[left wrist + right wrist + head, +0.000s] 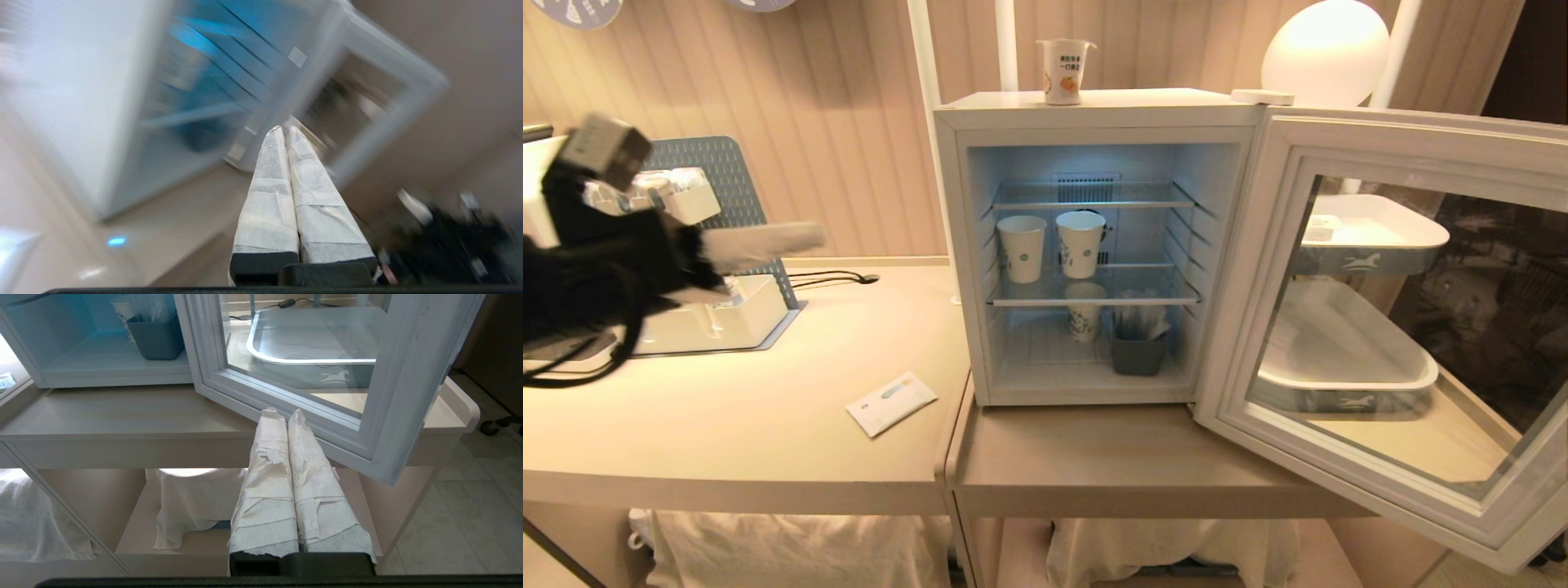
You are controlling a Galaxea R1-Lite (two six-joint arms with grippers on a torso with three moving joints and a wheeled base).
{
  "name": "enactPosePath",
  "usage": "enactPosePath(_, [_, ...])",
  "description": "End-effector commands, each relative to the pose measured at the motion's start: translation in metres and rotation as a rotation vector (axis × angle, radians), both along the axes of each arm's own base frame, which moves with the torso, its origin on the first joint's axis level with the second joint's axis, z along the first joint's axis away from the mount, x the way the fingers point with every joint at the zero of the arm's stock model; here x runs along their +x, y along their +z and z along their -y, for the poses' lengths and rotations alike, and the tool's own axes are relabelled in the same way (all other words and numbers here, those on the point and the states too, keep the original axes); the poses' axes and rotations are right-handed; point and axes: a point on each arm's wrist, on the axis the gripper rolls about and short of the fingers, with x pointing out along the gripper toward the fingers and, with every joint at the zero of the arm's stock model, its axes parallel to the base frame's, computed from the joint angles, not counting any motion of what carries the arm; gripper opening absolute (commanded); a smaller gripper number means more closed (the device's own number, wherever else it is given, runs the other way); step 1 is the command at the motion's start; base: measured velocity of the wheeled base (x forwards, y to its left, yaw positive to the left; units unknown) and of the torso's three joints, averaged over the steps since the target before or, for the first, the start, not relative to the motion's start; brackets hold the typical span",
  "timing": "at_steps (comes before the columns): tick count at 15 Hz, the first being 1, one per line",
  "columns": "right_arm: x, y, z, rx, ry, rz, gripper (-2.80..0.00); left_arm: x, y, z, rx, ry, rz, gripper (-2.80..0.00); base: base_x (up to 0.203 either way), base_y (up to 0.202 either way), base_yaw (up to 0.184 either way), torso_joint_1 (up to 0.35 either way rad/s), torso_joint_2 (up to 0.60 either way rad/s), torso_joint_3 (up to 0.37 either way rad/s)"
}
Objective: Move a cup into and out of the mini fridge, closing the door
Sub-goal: Put the yoghurt in the freezer
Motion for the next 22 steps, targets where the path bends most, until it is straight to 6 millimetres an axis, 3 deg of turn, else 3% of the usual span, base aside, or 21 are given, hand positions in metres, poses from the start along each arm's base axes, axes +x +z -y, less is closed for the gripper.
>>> enactPosePath(1, [0.0,0.0,0.0,0.0,0.0,0.0,-2.8,-0.067,0.047,-0.036,-0.004,0.226,-0.023,-2.8,0.0,0.0,0.0,0.0,0.0,0.0])
enactPosePath(3, [0.0,0.0,0.0,0.0,0.0,-0.001,-2.8,-0.131,0.077,-0.046,0.014,0.443,-0.01,-2.8,0.0,0.0,0.0,0.0,0.0,0.0])
enactPosePath(5, [0.0,0.0,0.0,0.0,0.001,-0.001,-2.8,-0.187,0.092,-0.026,0.08,0.622,0.049,-2.8,0.0,0.0,0.0,0.0,0.0,0.0])
enactPosePath(7, [0.0,0.0,0.0,0.0,0.001,-0.001,-2.8,-0.215,0.104,0.004,0.149,0.743,0.073,-2.8,0.0,0.0,0.0,0.0,0.0,0.0])
enactPosePath(9, [0.0,0.0,0.0,0.0,0.0,0.0,-2.8,-0.224,0.141,0.033,0.134,0.78,0.057,-2.8,0.0,0.0,0.0,0.0,0.0,0.0])
enactPosePath(12, [0.0,0.0,0.0,0.0,0.0,0.0,-2.8,-0.232,0.197,0.051,-0.041,0.617,-0.062,-2.8,0.0,0.0,0.0,0.0,0.0,0.0])
enactPosePath(15, [0.0,0.0,0.0,0.0,0.0,0.0,-2.8,-0.253,0.222,0.069,-0.131,0.33,-0.169,-2.8,0.0,0.0,0.0,0.0,0.0,0.0])
enactPosePath(19, [0.0,0.0,0.0,0.0,0.0,0.0,-2.8,-0.293,0.223,0.088,-0.057,0.085,-0.118,-2.8,0.0,0.0,0.0,0.0,0.0,0.0])
enactPosePath(22, [0.0,0.0,0.0,0.0,0.0,0.0,-2.8,-0.347,0.205,0.09,-0.04,-0.175,-0.124,-2.8,0.0,0.0,0.0,0.0,0.0,0.0])
